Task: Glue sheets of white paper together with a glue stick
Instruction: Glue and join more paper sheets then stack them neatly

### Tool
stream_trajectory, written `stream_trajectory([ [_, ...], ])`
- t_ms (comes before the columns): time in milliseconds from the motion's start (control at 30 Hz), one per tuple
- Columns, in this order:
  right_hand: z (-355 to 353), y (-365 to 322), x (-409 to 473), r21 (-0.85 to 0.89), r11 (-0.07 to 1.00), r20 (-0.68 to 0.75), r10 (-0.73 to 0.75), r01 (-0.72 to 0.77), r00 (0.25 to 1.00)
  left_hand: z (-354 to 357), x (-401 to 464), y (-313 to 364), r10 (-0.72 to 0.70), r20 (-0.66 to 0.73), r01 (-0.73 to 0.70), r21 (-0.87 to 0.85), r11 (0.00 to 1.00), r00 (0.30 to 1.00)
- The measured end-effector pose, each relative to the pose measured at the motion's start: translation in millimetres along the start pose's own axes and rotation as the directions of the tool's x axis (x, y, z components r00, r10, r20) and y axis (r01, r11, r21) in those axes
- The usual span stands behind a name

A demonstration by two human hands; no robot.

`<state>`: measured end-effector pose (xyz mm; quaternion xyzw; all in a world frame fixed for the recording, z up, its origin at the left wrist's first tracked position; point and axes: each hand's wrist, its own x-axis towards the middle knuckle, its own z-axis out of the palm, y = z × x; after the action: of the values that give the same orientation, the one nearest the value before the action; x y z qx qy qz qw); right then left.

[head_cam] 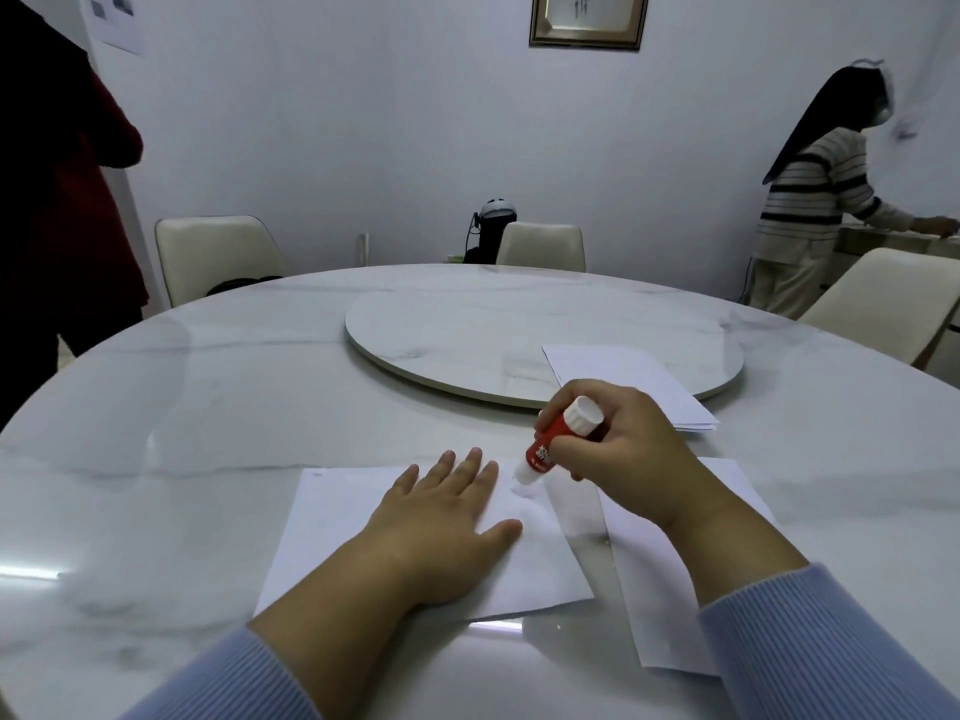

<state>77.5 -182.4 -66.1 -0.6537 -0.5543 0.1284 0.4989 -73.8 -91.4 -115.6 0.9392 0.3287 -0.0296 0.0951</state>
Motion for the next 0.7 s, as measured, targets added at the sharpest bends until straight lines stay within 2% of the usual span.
stream_trajectory([
  [200, 1.4, 4.6, 1.2, -0.123, 0.988, 0.138, 0.113, -0.096, 0.984, 0.2, 0.6, -0.4, -0.004, 0.004, 0.004, -0.001, 1.0, 1.0],
  [300, -6.1, -0.3, -0.1, -0.103, 0.989, 0.256, 0.131, -0.108, 0.958, -0.7, 1.4, -0.8, -0.006, 0.016, 0.006, -0.006, 1.0, 1.0],
  [367, -10.1, -4.2, -1.5, -0.069, 0.987, 0.396, 0.158, -0.143, 0.904, -0.6, 2.2, -1.8, 0.001, 0.01, -0.001, -0.003, 1.0, 1.0],
  [467, -11.7, -9.9, -4.2, -0.066, 0.974, 0.622, 0.209, -0.216, 0.755, -0.7, 2.3, -1.7, 0.001, 0.014, -0.001, -0.015, 1.0, 1.0],
  [533, -12.2, -10.6, -5.7, -0.028, 0.969, 0.721, 0.189, -0.245, 0.667, -1.9, 3.5, -2.3, 0.0, 0.017, 0.0, -0.014, 1.0, 1.0],
  [567, -12.9, -9.2, -5.4, 0.042, 0.963, 0.73, 0.152, -0.266, 0.666, -3.9, 3.7, -3.1, 0.014, 0.024, -0.013, -0.014, 1.0, 1.0],
  [600, -14.3, -7.3, -4.4, 0.152, 0.945, 0.699, 0.104, -0.29, 0.707, -7.1, 3.1, -4.1, 0.047, 0.044, -0.046, -0.021, 0.999, 0.998],
  [700, -22.7, 0.7, 1.2, 0.55, 0.792, 0.402, 0.025, -0.264, 0.915, -23.4, -7.1, -7.7, 0.196, 0.105, -0.182, -0.128, 0.975, 0.975],
])
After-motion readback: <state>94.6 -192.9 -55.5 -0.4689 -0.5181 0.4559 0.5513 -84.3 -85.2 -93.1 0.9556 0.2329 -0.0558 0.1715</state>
